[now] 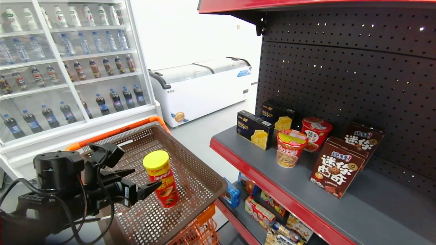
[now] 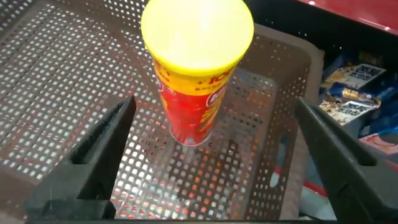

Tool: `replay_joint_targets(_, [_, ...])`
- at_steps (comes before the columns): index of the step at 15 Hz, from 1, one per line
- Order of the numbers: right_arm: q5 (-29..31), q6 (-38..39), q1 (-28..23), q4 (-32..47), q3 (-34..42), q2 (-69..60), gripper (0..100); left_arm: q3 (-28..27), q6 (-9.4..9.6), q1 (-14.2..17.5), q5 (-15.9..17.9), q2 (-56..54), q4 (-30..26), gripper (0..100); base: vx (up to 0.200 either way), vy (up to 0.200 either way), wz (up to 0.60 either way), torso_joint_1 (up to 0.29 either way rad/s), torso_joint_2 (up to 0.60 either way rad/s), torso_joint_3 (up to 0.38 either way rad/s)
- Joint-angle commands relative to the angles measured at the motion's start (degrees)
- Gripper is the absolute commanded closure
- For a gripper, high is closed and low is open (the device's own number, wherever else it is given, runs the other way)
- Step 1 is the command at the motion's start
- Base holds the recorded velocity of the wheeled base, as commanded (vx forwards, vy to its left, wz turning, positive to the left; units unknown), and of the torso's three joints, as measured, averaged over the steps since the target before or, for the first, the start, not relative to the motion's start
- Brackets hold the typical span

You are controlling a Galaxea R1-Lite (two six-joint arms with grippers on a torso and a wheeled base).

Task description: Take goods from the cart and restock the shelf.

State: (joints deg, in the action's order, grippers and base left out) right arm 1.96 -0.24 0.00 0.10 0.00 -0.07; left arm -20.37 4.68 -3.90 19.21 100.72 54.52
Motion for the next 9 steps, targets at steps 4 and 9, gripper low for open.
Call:
replay_joint_targets(4, [0.1,0.0,0.0,0.0,0.0,0.1,0,-0.5,0.06,-1.9,0.2,13.1,11.1,0,0.000,0.000,0.00,0.000,0.00,0.000])
replay_joint_targets(9, [0.1,0.0,0.0,0.0,0.0,0.1,0,-1.4,1.12,-3.7,-1.3,21.7,20.0,0,0.000,0.000,0.00,0.000,0.00,0.000])
